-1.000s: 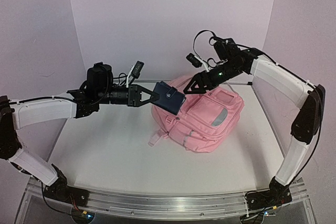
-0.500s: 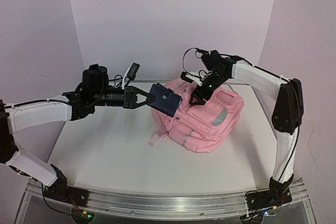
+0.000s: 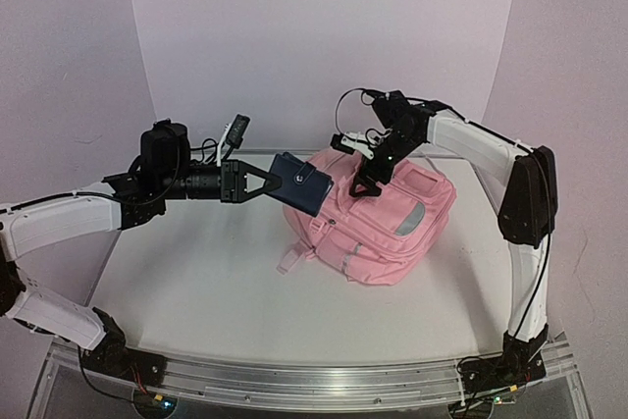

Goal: Pack the student bag
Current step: Pick up the personal item from the center of the board, then place the personal item in the student bag.

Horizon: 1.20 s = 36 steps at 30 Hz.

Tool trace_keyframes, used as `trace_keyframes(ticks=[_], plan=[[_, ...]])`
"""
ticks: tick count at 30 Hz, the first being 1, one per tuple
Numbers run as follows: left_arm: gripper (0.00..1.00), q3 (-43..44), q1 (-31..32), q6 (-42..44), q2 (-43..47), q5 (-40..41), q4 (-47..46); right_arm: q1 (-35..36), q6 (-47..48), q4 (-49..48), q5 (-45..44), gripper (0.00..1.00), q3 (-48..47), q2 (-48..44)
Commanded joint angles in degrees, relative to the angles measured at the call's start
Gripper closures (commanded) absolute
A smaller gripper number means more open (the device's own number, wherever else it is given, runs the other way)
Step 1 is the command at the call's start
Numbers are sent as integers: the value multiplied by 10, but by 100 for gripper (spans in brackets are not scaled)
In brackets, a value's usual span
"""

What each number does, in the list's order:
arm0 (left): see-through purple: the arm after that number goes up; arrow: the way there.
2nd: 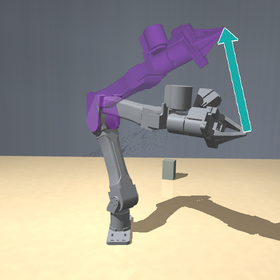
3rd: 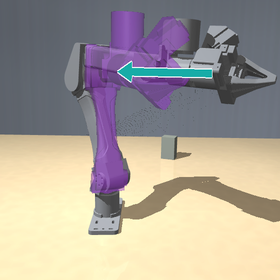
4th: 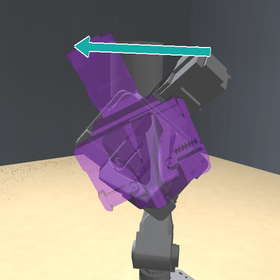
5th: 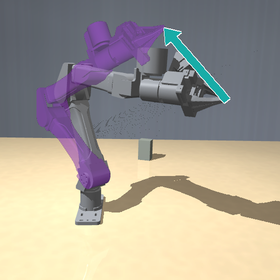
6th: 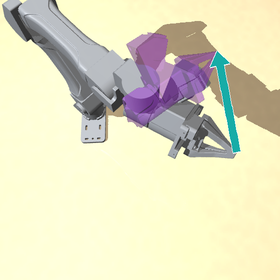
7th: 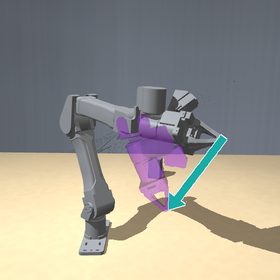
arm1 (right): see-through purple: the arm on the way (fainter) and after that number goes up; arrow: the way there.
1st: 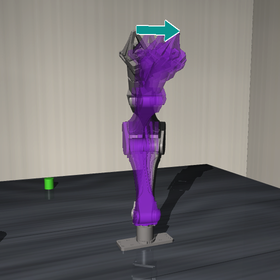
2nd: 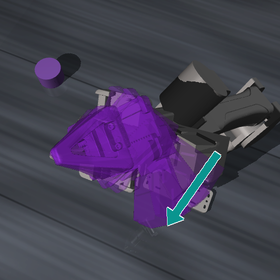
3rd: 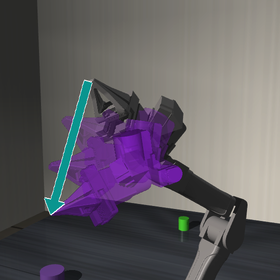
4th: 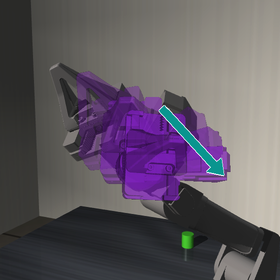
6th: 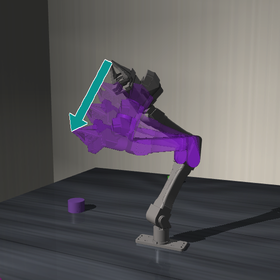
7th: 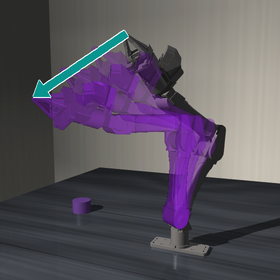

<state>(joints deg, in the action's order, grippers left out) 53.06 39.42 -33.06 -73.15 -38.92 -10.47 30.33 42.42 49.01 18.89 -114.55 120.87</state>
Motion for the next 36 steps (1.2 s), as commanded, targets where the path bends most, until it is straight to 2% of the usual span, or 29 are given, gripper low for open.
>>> trace_keyframes(ticks=[1,3,4,7,11,12,13,19,27,31,36], plan=[[100,1,-4,2,19,2,-16,-7,-4,25,30,2,-49,20],[100,0,-4,3,20,1,-16,-7,-2,36,48,5,-58,30],[100,1,-4,3,20,1,-15,-7,0,42,57,12,-62,34],[100,3,-6,6,22,1,-10,-8,6,63,74,48,-73,47],[100,4,-9,11,25,4,4,-7,6,91,91,89,-93,59],[100,5,-9,14,25,5,11,-7,1,96,98,97,-98,59],[100,6,-9,18,26,6,18,-7,-6,100,105,100,-102,59],[100,29,-10,73,22,5,94,11,-61,118,165,100,-121,47],[100,68,-8,133,3,-11,177,91,-111,121,187,100,-87,7],[100,83,-6,159,-8,6,204,89,-152,123,182,100,-107,20],[100,119,-4,222,-37,68,241,65,-200,123,201,100,-135,55]])
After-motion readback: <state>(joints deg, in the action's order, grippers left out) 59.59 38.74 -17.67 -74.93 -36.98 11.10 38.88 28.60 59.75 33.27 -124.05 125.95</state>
